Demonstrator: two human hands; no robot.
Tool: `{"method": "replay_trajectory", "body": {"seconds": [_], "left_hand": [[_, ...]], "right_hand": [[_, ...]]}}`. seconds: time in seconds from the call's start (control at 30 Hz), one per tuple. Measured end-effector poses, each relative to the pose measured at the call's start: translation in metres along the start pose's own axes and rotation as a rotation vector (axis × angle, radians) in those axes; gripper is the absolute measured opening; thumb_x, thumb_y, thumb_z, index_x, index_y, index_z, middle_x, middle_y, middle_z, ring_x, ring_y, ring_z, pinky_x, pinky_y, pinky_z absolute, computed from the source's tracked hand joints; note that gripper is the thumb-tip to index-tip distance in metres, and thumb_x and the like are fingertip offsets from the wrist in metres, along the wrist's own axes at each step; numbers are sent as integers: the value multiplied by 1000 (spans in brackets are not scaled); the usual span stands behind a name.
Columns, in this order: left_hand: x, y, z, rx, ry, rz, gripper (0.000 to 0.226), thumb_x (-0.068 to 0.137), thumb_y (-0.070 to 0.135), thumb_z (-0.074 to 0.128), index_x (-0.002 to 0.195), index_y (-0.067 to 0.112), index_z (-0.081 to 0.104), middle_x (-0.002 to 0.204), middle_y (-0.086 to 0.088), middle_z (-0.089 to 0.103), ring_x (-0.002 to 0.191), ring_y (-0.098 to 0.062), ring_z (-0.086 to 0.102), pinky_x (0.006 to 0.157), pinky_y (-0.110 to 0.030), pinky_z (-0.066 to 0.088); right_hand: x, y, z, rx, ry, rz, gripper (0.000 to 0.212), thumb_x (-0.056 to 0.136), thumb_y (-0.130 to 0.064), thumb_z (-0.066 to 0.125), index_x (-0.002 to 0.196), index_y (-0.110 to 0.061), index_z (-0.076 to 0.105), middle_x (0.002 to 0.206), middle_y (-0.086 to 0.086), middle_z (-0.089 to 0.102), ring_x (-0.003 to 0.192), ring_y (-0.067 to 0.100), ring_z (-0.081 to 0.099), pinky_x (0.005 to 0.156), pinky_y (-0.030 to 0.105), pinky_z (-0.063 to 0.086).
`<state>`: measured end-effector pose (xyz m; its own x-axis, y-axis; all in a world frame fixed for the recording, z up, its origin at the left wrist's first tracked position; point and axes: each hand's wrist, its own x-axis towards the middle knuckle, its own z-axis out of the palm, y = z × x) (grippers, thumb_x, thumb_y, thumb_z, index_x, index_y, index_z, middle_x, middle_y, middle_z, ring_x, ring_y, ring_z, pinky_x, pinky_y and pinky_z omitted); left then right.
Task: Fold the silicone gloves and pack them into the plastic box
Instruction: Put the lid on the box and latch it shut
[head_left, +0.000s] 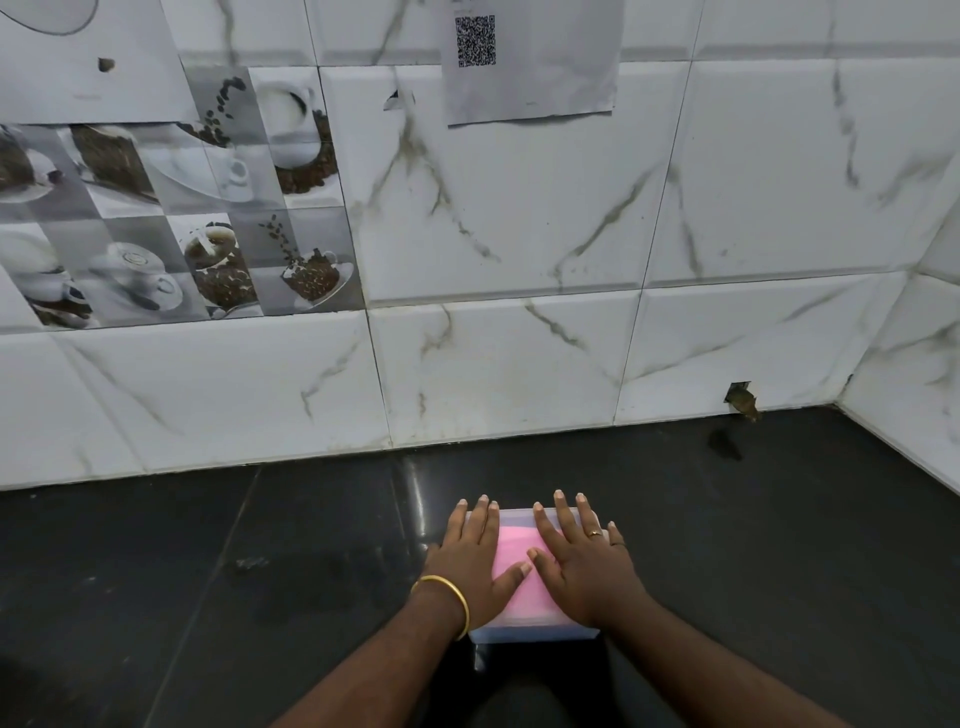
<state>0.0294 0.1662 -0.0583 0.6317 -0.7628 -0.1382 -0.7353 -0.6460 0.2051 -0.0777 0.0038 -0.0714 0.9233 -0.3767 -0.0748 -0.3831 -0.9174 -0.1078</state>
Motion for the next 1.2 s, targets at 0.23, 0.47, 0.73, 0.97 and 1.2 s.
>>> {"method": "replay_trajectory", "body": {"seconds": [0.23, 0.47, 0.73, 0.97, 1.2], "left_hand": [[-12, -3, 0, -740, 232, -278, 79, 97, 36, 53, 154, 7, 7, 163, -9, 8, 150, -22, 11, 121, -33, 12], [-24, -35, -4, -1282, 147, -686, 43, 72, 38, 83, 91, 1, 71, 75, -7, 74, 66, -21, 71, 44, -20, 50], [-37, -68, -11, -1091, 204, -719, 58, 50, 44, 93, 84, 3, 69, 72, -8, 74, 65, -23, 71, 51, -30, 55], [-41, -63, -30, -290, 155, -571, 57, 88, 66, 43, 110, 17, 60, 113, -5, 66, 104, -24, 64, 82, -32, 47], [-41, -46, -39, -92, 155, -603, 54, 95, 55, 30, 117, 18, 63, 118, -1, 70, 110, -23, 65, 87, -30, 48]], "right_hand": [[-1, -2, -1, -1, 18, 9, 66, 95, -64, 9, 155, -39, -5, 166, -4, -10, 153, 24, -10, 119, 57, 6], [10, -31, 1, 15, 18, -28, 65, 96, -62, 9, 155, -37, -2, 167, -3, -8, 153, 25, -9, 119, 58, 4], [15, -59, 5, 24, 0, -51, 66, 96, -61, 10, 156, -35, -2, 166, -1, -9, 153, 27, -11, 118, 59, 1], [18, -64, 1, 21, 4, -63, 66, 97, -61, 11, 156, -36, -2, 166, -2, -9, 152, 26, -12, 118, 59, 1], [20, -63, 3, 20, 13, -57, 66, 96, -63, 9, 155, -37, -3, 166, -3, -9, 153, 26, -11, 119, 59, 3]]}}
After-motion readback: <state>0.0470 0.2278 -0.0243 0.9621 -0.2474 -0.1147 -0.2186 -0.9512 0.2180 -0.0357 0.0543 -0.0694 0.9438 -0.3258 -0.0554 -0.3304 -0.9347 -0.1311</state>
